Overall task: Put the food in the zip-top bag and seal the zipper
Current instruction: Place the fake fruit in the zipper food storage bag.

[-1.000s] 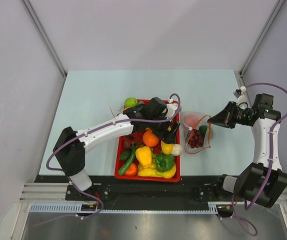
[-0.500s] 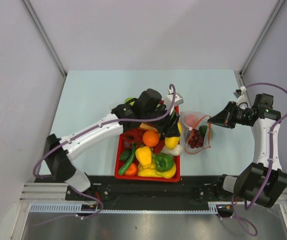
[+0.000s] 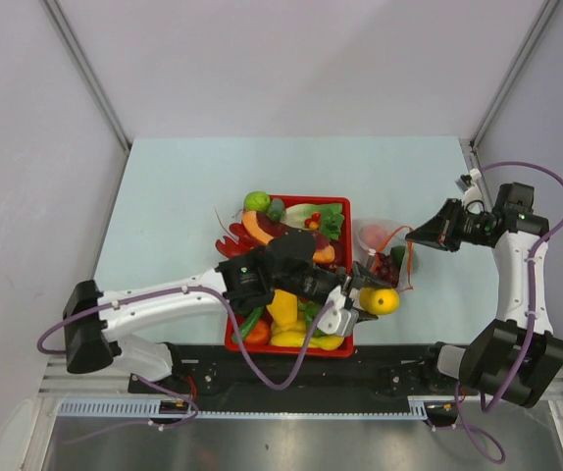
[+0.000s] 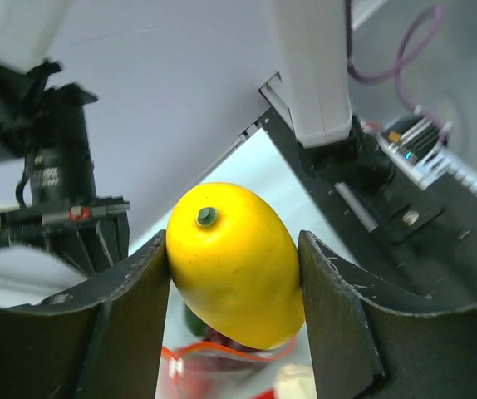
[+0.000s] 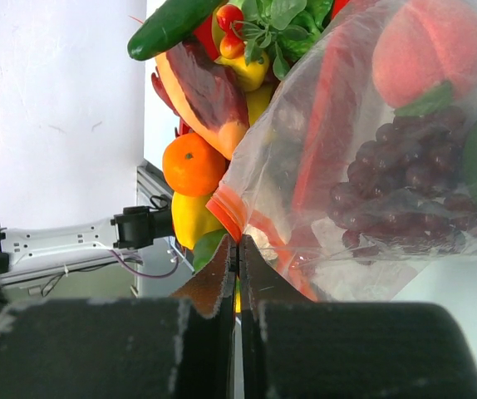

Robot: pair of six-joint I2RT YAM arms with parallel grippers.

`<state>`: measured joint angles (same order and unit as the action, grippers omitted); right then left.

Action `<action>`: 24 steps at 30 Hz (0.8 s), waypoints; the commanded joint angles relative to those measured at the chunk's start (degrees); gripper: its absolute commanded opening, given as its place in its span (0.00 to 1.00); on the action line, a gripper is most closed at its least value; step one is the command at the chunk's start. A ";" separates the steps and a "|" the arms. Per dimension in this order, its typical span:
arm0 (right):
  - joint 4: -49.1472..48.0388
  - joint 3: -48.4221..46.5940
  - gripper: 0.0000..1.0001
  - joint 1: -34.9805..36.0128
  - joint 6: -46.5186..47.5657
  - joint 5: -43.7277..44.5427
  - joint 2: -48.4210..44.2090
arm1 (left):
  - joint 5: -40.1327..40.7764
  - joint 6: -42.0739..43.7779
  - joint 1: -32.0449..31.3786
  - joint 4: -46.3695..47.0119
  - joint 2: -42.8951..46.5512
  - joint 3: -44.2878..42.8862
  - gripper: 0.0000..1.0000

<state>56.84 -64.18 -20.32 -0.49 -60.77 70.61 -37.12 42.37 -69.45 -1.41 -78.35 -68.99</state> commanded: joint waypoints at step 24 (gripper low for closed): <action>4.42 -2.44 0.00 0.28 4.53 -0.49 -0.38 | -5.25 43.49 11.09 20.82 -26.50 -1.67 0.19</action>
<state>60.20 -64.23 -20.18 2.83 -60.03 70.61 -43.92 79.96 -59.96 16.10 -102.83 -67.24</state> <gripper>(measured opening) 0.010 0.611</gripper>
